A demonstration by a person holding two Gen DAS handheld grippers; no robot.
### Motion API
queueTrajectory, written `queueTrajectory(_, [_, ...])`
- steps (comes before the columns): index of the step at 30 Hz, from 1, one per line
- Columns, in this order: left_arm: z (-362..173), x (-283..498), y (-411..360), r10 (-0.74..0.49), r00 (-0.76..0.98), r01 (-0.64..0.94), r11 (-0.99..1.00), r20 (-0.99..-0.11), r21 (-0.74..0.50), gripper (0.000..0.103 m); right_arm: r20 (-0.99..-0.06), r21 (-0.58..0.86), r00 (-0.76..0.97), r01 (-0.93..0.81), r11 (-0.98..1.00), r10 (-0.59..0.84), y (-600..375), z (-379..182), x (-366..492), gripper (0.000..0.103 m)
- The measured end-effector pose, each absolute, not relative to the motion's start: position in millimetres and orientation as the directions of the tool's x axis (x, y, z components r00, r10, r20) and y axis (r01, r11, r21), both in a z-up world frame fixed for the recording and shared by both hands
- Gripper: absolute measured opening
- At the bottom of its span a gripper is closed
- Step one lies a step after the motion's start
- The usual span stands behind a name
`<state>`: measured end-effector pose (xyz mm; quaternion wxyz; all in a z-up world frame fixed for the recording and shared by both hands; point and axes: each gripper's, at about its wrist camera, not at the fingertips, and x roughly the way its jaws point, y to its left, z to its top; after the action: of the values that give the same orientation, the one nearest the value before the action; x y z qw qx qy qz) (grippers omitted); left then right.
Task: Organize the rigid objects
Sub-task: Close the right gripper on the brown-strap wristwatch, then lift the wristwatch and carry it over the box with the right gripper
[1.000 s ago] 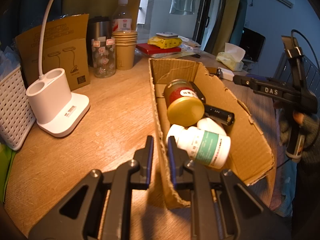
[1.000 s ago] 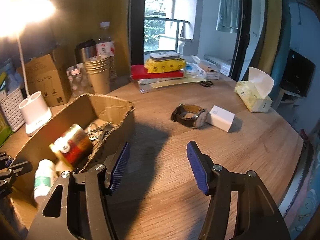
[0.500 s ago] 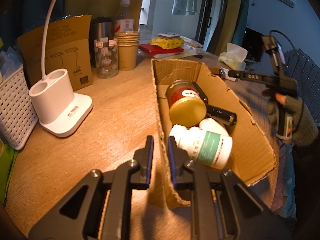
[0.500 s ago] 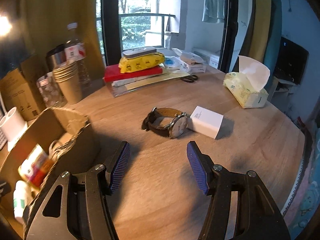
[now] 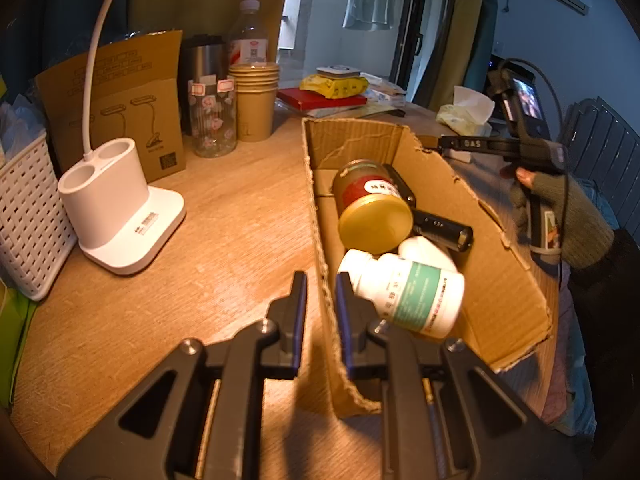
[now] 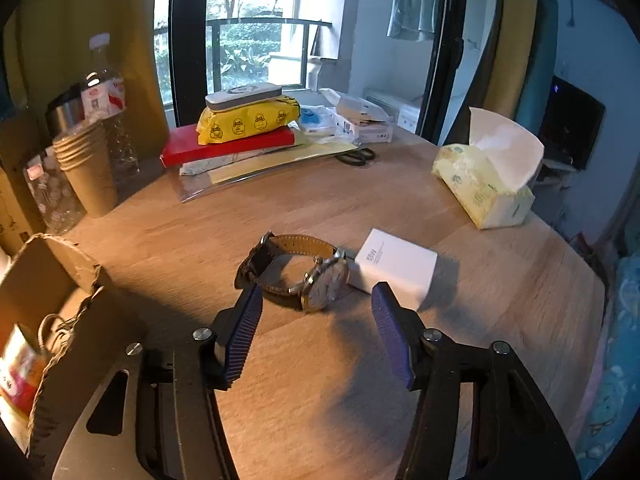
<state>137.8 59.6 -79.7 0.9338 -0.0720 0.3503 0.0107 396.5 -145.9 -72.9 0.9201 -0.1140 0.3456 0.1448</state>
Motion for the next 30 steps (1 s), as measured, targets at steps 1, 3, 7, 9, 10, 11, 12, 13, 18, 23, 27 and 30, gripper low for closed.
queueTrajectory(1, [-80, 138, 59, -0.030, 0.754, -0.071, 0.989, -0.656, -0.127, 0.016, -0.673, -0.116, 0.716, -0.350, 0.929, 0.186, -143, -74, 399, 0.055])
queueTrajectory(3, [-80, 137, 59, -0.029, 0.755, -0.071, 0.990, -0.655, -0.125, 0.016, -0.672, -0.138, 0.721, -0.343, 0.929, 0.167, -139, -76, 405, 0.052])
queueTrajectory(7, [-80, 137, 59, -0.028, 0.755, -0.071, 0.990, -0.655, -0.123, 0.016, -0.679, -0.132, 0.720, -0.314, 0.940, 0.145, -138, -81, 419, 0.042])
queueTrajectory(9, [-80, 137, 58, -0.027, 0.756, -0.071, 0.990, -0.654, -0.122, 0.016, -0.688, -0.106, 0.709, -0.308, 0.945, 0.154, -140, -83, 424, 0.040])
queueTrajectory(10, [-80, 137, 58, -0.026, 0.756, -0.071, 0.990, -0.654, -0.122, 0.016, -0.695, -0.084, 0.700, -0.305, 0.949, 0.164, -141, -85, 427, 0.038])
queueTrajectory(11, [-80, 137, 58, -0.027, 0.756, -0.071, 0.990, -0.654, -0.122, 0.016, -0.698, -0.080, 0.697, -0.304, 0.949, 0.165, -141, -85, 428, 0.036])
queueTrajectory(12, [-80, 137, 58, -0.027, 0.756, -0.070, 0.990, -0.654, -0.122, 0.016, -0.700, -0.079, 0.695, -0.301, 0.950, 0.162, -141, -86, 429, 0.035])
queueTrajectory(13, [-80, 137, 58, -0.027, 0.756, -0.071, 0.990, -0.654, -0.122, 0.016, -0.702, -0.076, 0.694, -0.299, 0.951, 0.162, -140, -86, 430, 0.035])
queueTrajectory(18, [-80, 137, 58, -0.026, 0.756, -0.071, 0.990, -0.654, -0.121, 0.016, -0.712, -0.038, 0.678, -0.294, 0.955, 0.180, -143, -88, 435, 0.027])
queueTrajectory(23, [-79, 137, 57, -0.026, 0.756, -0.070, 0.990, -0.654, -0.121, 0.016, -0.726, 0.042, 0.650, -0.286, 0.957, 0.225, -155, -90, 441, 0.012])
queueTrajectory(27, [-79, 137, 57, -0.025, 0.757, -0.070, 0.990, -0.653, -0.119, 0.016, -0.726, 0.068, 0.633, -0.324, 0.944, 0.270, -156, -89, 436, 0.011])
queueTrajectory(30, [-79, 137, 57, -0.025, 0.757, -0.070, 0.990, -0.653, -0.119, 0.016, -0.721, 0.076, 0.632, -0.335, 0.939, 0.284, -155, -89, 432, 0.011])
